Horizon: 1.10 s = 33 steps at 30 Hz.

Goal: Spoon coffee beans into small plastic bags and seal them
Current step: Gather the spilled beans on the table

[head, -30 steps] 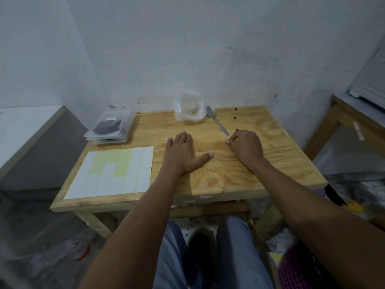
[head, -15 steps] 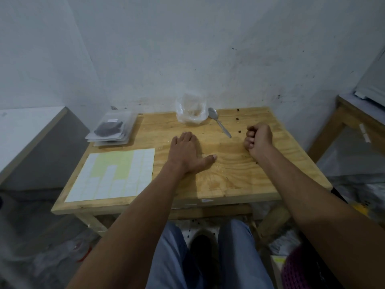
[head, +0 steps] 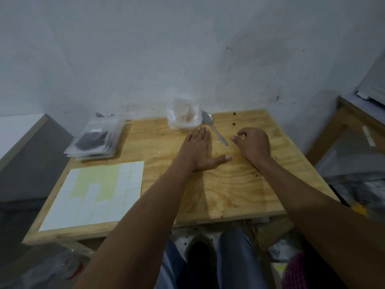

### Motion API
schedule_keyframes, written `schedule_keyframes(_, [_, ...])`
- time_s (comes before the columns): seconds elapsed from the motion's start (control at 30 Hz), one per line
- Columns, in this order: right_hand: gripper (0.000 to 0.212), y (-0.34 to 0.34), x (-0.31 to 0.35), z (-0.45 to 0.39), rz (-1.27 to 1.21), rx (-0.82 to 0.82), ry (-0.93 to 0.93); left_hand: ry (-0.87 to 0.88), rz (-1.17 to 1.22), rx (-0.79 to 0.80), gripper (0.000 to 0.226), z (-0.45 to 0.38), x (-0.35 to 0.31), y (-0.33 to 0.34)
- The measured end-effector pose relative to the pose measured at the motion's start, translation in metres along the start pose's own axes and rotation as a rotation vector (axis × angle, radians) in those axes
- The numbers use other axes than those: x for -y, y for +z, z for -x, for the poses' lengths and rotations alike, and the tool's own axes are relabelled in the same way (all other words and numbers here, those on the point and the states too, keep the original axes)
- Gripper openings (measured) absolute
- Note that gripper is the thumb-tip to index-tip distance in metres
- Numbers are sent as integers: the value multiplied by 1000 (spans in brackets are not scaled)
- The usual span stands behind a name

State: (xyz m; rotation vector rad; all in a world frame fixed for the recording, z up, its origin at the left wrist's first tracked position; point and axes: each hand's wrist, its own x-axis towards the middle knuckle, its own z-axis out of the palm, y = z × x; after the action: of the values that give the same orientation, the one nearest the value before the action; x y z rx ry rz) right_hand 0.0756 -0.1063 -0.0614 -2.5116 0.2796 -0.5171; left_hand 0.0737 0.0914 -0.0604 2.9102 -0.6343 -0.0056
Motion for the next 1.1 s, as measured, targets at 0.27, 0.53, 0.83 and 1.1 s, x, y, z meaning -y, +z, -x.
schedule_keyframes(0.27, [27,5,0,-3,148,-1,-104,-14,6,-9,122,-1,0,5])
schedule_keyframes(0.53, [29,-1,23,-25,-838,-89,610,-19,35,-29,123,0,1,4])
schedule_keyframes(0.83, [17,-3,23,-54,-1086,183,741,-21,81,-79,125,-2,3,8])
schedule_keyframes(1.1, [25,20,13,-59,-41,-57,72,-19,85,-115,123,-5,3,10])
